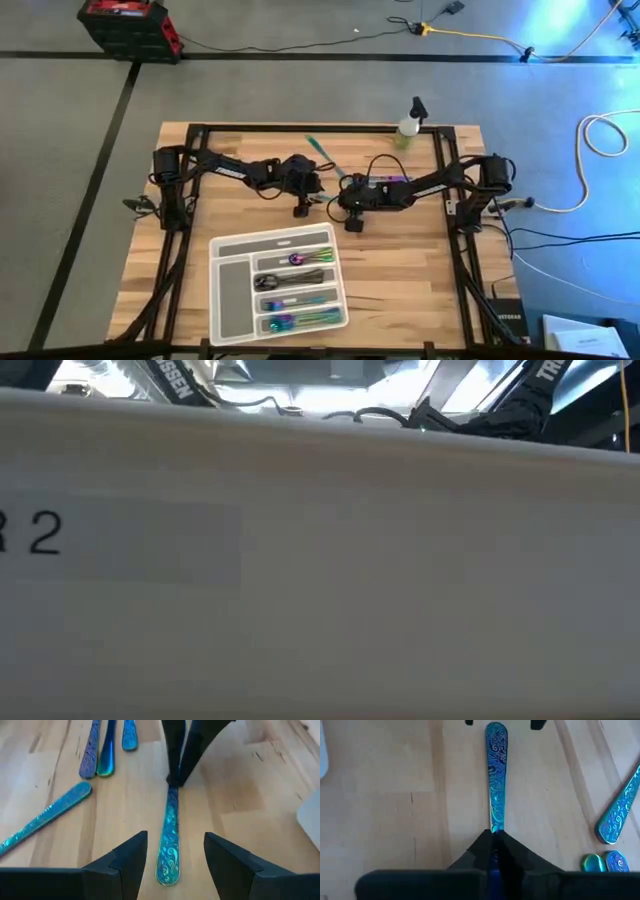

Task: Sort silverware
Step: Put the blue table knife into the white silverware tray

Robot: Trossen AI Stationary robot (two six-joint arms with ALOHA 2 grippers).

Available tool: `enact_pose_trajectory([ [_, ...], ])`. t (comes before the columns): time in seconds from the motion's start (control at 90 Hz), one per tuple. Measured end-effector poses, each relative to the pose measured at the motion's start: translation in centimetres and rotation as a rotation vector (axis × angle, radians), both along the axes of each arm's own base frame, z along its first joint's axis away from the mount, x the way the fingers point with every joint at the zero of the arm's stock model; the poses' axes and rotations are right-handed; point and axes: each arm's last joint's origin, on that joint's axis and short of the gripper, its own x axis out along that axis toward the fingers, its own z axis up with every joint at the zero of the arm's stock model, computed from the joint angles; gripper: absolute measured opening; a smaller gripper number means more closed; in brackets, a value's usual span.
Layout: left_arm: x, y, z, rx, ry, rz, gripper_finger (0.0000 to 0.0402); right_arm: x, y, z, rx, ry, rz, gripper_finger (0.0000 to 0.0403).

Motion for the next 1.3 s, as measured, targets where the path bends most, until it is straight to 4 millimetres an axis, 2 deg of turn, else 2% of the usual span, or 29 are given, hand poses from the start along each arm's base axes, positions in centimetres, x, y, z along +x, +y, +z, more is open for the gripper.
enact_pose_trajectory([
  [0.278,0.2,0.0,-0.2,-0.026,-0.015,-0.017,0.0182,0.0,0.0,0.0,0.002,-0.001,-0.003,0.0001],
  [0.533,1.4,0.3,-2.8,-0.089,0.032,0.035,0.0182,0.3,0.0,0.2,0.021,-0.015,0.007,0.0],
  [0.778,2.0,0.6,-2.9,-0.06,0.019,0.066,0.0182,0.3,0.6,0.2,0.02,-0.011,0.039,0.0],
  [0.989,1.8,0.9,-2.9,-0.056,0.019,0.018,0.018,0.4,1.1,0.2,0.006,-0.008,0.071,0.0],
  [1.111,1.9,0.4,-3.0,-0.037,0.018,-0.072,0.0157,0.4,1.0,0.2,0.005,-0.009,0.064,0.0],
  [1.3,1.9,0.1,-3.1,-0.035,0.034,-0.101,0.0095,0.4,0.9,0.3,-0.002,-0.013,0.042,0.0],
])
